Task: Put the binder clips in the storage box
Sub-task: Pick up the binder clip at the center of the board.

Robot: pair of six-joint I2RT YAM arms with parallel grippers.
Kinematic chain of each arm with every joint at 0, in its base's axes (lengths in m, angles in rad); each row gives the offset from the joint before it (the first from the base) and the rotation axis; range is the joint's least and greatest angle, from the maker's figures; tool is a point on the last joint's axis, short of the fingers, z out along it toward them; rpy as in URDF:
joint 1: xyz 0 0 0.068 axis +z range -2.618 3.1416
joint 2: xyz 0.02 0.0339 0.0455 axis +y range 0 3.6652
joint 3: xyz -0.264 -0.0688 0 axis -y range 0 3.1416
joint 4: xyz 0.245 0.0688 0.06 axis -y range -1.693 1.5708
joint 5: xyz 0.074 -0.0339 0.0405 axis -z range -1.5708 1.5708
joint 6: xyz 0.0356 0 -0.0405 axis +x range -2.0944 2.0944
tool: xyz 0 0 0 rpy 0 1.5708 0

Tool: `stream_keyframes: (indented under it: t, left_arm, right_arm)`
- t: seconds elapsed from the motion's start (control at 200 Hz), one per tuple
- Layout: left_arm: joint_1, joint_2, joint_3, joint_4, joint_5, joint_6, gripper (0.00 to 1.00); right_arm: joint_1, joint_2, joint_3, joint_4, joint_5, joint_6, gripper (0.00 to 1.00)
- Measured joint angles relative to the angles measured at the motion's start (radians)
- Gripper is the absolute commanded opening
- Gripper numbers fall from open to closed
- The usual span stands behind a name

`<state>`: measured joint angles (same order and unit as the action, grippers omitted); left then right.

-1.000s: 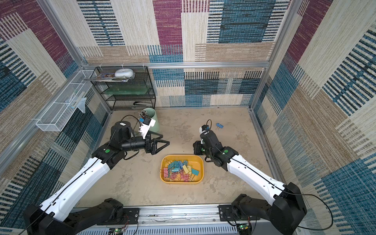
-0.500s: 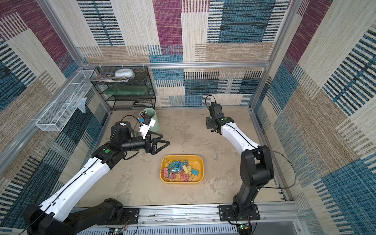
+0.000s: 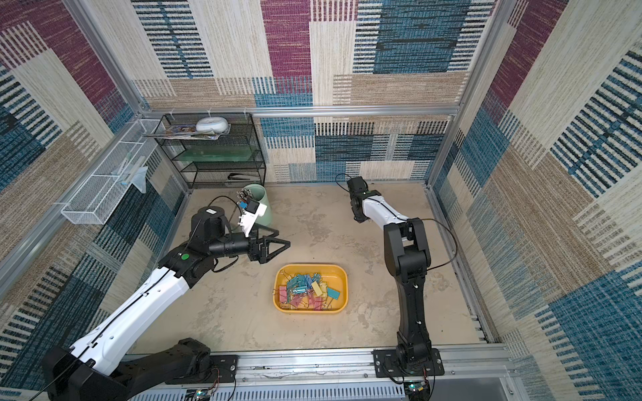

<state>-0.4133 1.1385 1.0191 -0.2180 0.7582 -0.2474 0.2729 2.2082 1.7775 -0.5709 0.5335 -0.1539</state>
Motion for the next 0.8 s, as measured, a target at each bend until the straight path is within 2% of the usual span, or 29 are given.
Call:
stream_keyframes:
  t: [0.065, 0.23, 0.386, 0.491, 0.611, 0.801]
  left_arm:
    - [0.0, 0.002, 0.0, 0.0, 0.0, 0.0, 0.99]
    - [0.0, 0.002, 0.0, 0.0, 0.0, 0.0, 0.99]
    - [0.0, 0.002, 0.0, 0.0, 0.0, 0.0, 0.99]
    - [0.0, 0.002, 0.0, 0.0, 0.0, 0.0, 0.99]
    - [0.0, -0.001, 0.0, 0.0, 0.0, 0.0, 0.99]
    - [0.0, -0.007, 0.0, 0.0, 0.0, 0.0, 0.99]
  right_arm:
    - [-0.005, 0.03, 0.027, -0.008, 0.01, -0.011, 0.51]
    - [-0.01, 0.077, 0.049, -0.019, 0.019, -0.024, 0.22]
    - [-0.01, 0.08, 0.049, -0.025, 0.049, -0.023, 0.0]
    - [-0.01, 0.071, 0.042, -0.024, 0.057, -0.016, 0.0]
    - [-0.008, -0.012, -0.026, -0.05, 0.034, 0.006, 0.0]
    - [0.014, -0.258, -0.168, -0.041, -0.03, 0.065, 0.0]
